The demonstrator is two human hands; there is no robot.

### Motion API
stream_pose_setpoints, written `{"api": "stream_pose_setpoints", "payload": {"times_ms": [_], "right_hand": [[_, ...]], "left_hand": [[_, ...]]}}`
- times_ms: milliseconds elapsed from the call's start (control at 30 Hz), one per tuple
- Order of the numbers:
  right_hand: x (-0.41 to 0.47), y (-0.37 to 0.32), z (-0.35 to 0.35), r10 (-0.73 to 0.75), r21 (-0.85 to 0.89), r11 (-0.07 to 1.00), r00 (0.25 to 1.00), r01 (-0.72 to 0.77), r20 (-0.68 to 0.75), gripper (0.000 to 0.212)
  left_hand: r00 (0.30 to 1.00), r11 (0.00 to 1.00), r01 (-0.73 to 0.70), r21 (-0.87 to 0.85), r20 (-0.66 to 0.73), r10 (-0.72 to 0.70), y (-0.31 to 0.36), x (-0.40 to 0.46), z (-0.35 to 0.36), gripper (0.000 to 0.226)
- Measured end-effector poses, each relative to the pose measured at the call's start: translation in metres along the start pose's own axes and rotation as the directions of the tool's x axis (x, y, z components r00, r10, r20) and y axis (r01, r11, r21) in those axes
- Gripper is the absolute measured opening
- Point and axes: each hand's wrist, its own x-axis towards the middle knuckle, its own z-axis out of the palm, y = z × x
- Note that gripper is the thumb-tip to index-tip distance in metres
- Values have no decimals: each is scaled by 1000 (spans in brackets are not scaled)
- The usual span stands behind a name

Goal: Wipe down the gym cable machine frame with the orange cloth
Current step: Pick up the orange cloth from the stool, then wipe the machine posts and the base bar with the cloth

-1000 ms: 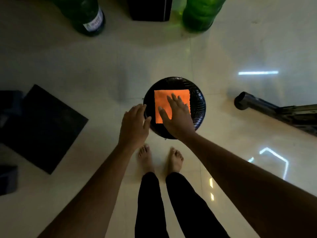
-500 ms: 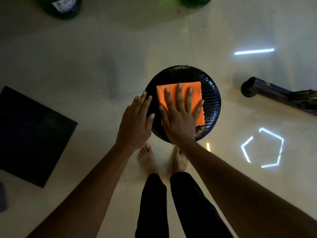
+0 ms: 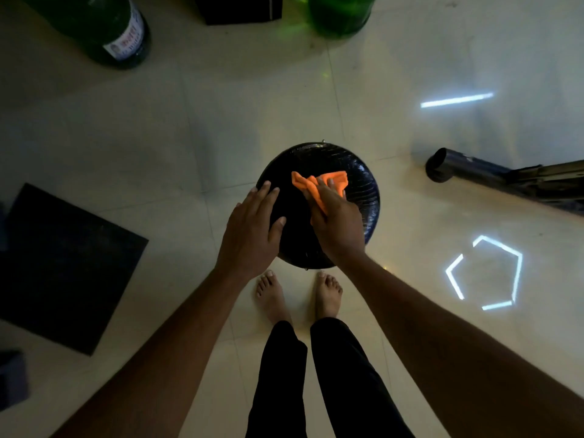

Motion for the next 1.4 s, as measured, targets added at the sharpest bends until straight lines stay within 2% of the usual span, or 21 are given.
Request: {"api": "stream_pose_setpoints", "payload": {"times_ms": [133, 333, 567, 767, 833, 1000, 1100, 1200, 1400], "right_hand": [[-26, -24, -59, 29, 28, 999, 998, -28, -48, 45], [-83, -39, -181, 69, 33, 997, 982, -64, -176, 44], [-187, -41, -340, 167, 126, 984, 906, -127, -390, 39], [-292, 19, -474, 177, 131, 984, 815, -125, -552, 46], [-329, 46, -525, 145, 122, 988, 785, -89, -603, 41], [-401, 105, -668, 50, 46, 999, 695, -24, -717, 37], [-427, 120, -764, -7, -2, 1000, 628, 8, -778, 37], [-438, 123, -865, -124, -100, 992, 550, 73, -826, 34], [-431, 82, -1061, -246, -228, 969, 321, 93, -914, 32]], "left_hand": [[998, 999, -48, 21, 42, 48, 54, -16, -35, 58], [976, 975, -203, 88, 98, 195, 150, -37, -83, 58], [909, 893, -413, 178, 138, 393, 318, -82, -115, 56], [791, 755, -611, 239, 147, 594, 492, -127, -85, 55], [743, 702, -665, 255, 124, 658, 553, -143, -67, 54], [685, 652, -712, 260, 54, 726, 713, -183, -34, 56], [591, 565, -777, 279, 15, 806, 809, -193, -44, 57], [481, 476, -828, 296, -60, 875, 910, -197, -78, 56], [255, 331, -871, 363, -242, 936, 1095, -190, -167, 57]]}}
